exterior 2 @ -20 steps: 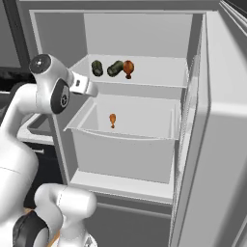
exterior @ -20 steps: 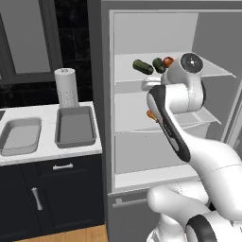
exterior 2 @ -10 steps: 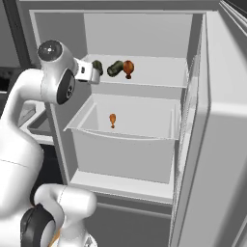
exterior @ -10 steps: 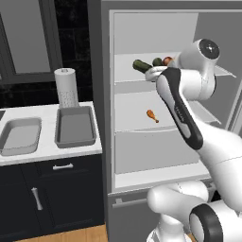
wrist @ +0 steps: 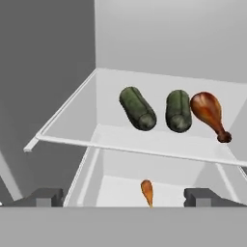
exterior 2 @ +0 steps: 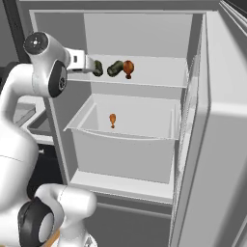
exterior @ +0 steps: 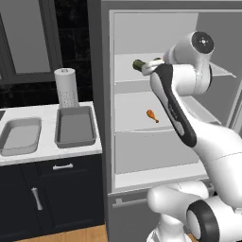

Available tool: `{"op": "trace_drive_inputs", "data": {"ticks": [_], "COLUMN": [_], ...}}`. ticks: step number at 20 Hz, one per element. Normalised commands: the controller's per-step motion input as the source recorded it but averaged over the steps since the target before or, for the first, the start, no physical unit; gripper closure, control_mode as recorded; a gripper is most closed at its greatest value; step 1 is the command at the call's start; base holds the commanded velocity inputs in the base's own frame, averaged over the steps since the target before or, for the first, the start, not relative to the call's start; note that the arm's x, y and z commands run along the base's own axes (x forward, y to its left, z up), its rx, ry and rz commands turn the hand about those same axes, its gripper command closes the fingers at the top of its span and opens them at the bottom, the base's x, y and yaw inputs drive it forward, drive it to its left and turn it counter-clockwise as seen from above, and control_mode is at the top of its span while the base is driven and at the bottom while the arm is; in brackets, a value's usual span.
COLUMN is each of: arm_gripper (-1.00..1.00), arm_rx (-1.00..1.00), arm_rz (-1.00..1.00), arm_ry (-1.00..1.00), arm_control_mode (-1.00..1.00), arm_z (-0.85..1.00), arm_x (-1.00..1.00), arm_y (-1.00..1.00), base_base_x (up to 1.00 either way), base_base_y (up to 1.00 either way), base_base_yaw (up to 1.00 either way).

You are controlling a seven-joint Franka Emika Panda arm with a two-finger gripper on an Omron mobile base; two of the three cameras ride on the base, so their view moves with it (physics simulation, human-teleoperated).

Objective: Place one cucumber and one chicken drumstick in each tupperware on the nearby counter, to pack two identical lunches.

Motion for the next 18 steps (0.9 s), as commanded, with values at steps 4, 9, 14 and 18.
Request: {"op": "trace_drive_inputs", "data": {"ticks": [4, 9, 14, 18], "arm_gripper": [-1.00, -1.00, -1.00, -1.00], "arm_rx": [-0.07, -0.04, -0.04, -0.02], "arm_rz": [0.00, 0.01, 0.00, 0.00], "arm_ry": [0.00, 0.00, 0.00, 0.00], "arm_control_mode": [-1.00, -1.00, -1.00, -1.00], "arm_z": [0.00, 0.00, 0.00, 0.00], "arm_x": [0.35, 0.42, 0.35, 0.33], "arm_y": [0.00, -0.02, -0.12, -0.13], "base_base_x": [0.00, 0.00, 0.00, 0.00], "base_base_y": [0.00, 0.00, 0.00, 0.00], "base_base_yaw": [0.00, 0.00, 0.00, 0.00]}}
